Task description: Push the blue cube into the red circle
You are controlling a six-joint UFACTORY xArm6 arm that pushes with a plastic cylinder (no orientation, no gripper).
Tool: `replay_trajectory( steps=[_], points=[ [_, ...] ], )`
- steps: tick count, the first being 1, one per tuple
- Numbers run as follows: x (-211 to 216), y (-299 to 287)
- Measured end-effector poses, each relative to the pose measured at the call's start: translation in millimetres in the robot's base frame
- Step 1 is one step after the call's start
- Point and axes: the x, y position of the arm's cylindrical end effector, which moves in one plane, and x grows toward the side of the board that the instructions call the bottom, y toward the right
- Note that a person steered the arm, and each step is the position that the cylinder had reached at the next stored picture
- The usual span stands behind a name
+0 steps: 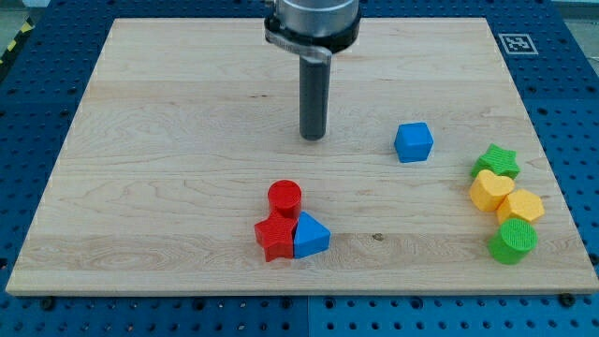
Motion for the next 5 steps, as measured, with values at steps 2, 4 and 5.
replay_trajectory(
  steps=[2, 4, 5],
  points=[
    [-38, 96],
    [-21, 185],
    [6, 187]
  ],
)
